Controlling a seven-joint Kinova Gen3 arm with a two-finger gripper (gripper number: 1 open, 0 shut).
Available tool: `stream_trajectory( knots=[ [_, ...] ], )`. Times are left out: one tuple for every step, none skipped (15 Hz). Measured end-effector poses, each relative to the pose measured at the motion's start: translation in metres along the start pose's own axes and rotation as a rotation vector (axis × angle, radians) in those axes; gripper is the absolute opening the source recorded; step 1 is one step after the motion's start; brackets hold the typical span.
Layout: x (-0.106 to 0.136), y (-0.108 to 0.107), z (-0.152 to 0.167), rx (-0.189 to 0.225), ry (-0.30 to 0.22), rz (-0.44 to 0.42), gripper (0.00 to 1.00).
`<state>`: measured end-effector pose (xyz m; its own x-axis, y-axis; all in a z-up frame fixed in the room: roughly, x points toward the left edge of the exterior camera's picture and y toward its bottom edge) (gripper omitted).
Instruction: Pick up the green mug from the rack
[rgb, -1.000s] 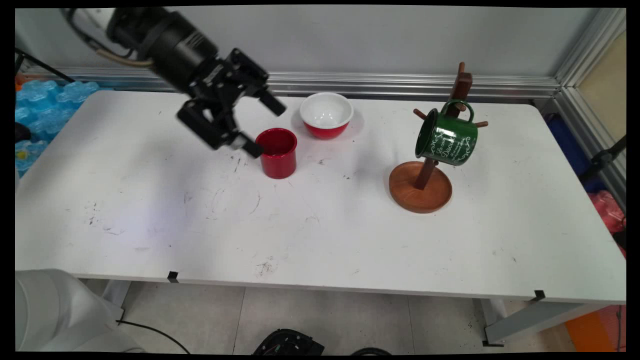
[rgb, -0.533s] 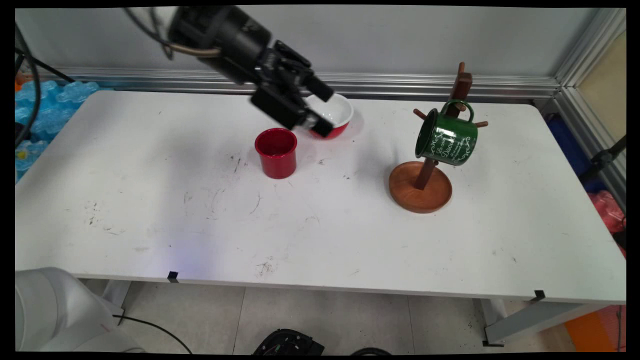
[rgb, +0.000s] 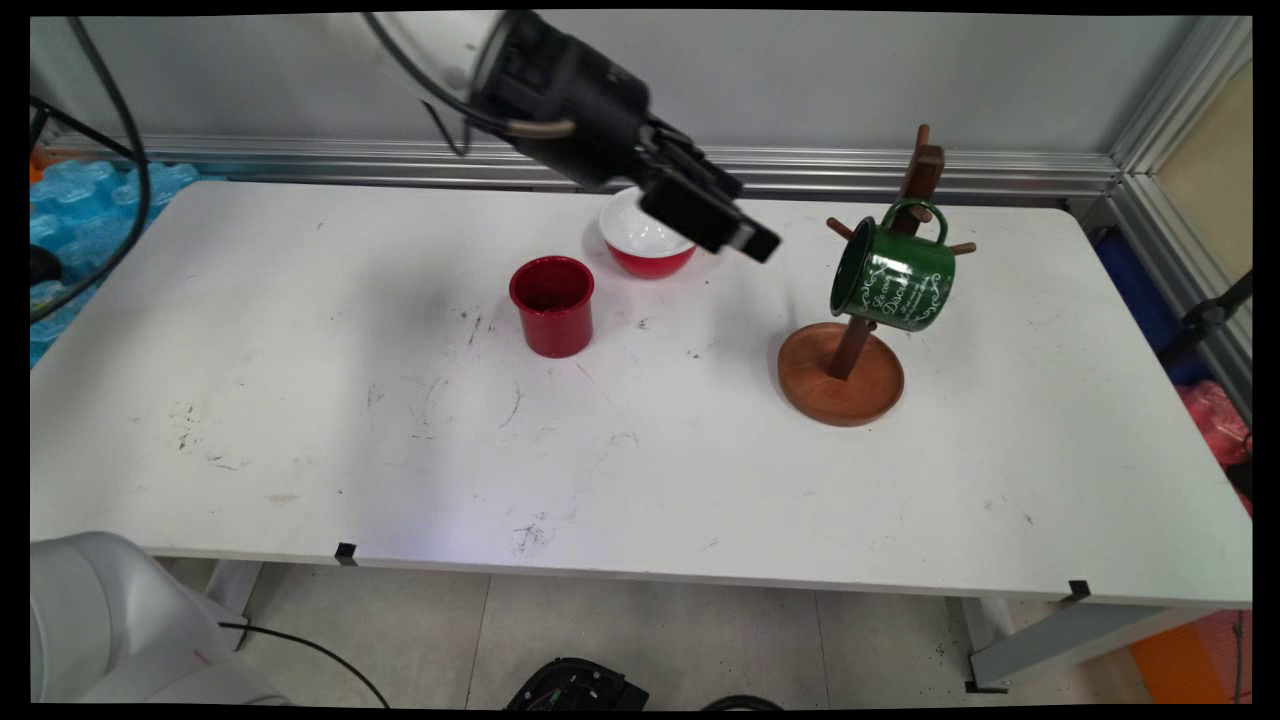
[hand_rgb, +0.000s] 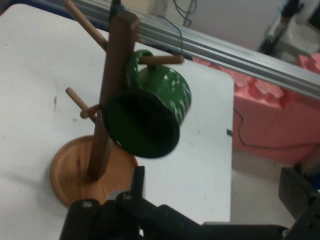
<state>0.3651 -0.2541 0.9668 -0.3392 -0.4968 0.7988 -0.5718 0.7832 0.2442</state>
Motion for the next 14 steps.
stream_trajectory(
  knots=[
    [0.001,0.000,0.010,0.010,0.008,-0.020,1.00],
    [0.001,0.000,0.019,0.016,0.016,-0.036,1.00],
    [0.002,0.000,0.028,0.020,0.024,-0.053,1.00],
    [0.003,-0.001,0.038,0.023,0.031,-0.067,1.00],
    [0.003,-0.001,0.047,0.021,0.037,-0.079,1.00],
    [0.003,-0.001,0.056,0.018,0.039,-0.088,1.00],
    [0.003,0.000,0.065,0.012,0.041,-0.096,1.00],
    [0.003,-0.001,0.074,0.006,0.042,-0.102,1.00],
    [0.003,-0.001,0.081,0.002,0.042,-0.107,1.00],
    [0.003,-0.002,0.090,-0.002,0.042,-0.112,1.00],
    [0.003,-0.002,0.098,-0.004,0.041,-0.116,1.00],
    [0.003,-0.003,0.104,-0.006,0.041,-0.120,1.00],
    [0.003,-0.004,0.109,-0.007,0.041,-0.122,1.00],
    [0.002,-0.005,0.116,-0.008,0.041,-0.127,1.00]
  ],
)
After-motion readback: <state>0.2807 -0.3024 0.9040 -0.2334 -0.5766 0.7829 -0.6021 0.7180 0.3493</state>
